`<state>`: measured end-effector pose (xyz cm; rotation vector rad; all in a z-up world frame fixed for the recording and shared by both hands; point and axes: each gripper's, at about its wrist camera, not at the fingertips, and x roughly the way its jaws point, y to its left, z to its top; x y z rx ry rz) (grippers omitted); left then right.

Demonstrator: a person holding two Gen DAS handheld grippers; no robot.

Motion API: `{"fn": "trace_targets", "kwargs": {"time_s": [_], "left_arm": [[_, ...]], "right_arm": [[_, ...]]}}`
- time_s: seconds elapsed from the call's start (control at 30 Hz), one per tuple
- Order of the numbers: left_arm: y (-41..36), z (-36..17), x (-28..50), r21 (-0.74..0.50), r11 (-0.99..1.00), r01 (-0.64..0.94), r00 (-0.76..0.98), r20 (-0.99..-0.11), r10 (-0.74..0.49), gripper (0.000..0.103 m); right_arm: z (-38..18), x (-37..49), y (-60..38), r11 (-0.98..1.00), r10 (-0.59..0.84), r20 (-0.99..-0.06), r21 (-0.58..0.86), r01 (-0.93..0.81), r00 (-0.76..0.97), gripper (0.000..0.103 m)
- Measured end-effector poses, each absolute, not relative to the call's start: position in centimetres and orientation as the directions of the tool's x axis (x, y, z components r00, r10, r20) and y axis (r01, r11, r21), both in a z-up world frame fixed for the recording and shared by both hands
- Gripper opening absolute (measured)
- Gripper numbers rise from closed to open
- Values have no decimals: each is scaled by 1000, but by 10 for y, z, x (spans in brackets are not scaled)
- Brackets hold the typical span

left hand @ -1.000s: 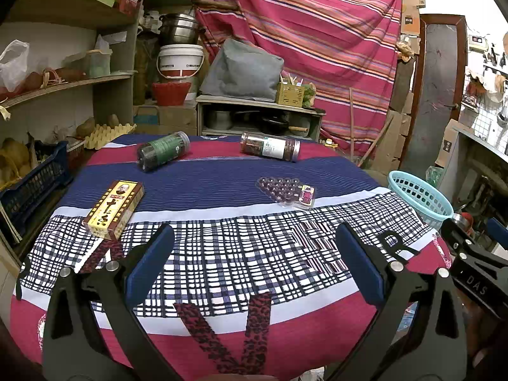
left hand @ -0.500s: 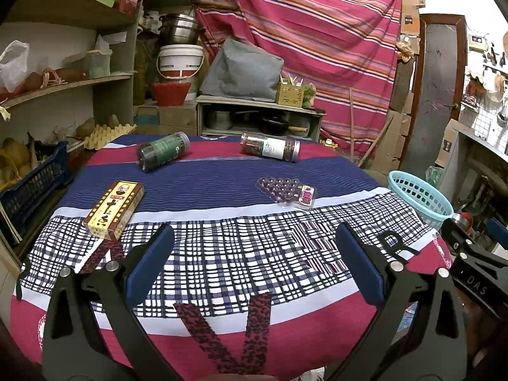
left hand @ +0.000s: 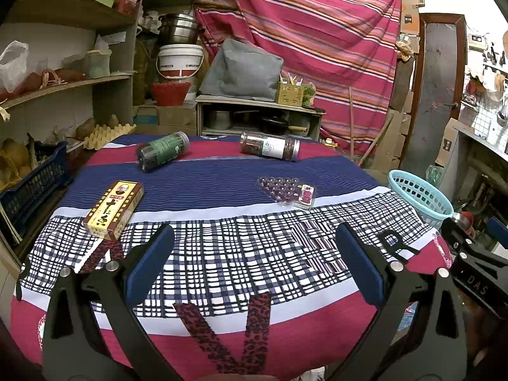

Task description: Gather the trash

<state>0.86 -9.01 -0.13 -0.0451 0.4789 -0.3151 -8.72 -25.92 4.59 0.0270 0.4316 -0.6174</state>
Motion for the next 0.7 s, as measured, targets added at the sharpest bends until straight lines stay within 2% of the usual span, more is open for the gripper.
{"fn": "trace_targets", "kwargs": {"time_s": [0.7], "left_arm": [[-90, -2, 8, -114, 951, 286, 841, -446, -306, 98]], "right_arm": [[46, -87, -259, 817, -555, -399, -101, 567, 729, 99]]}}
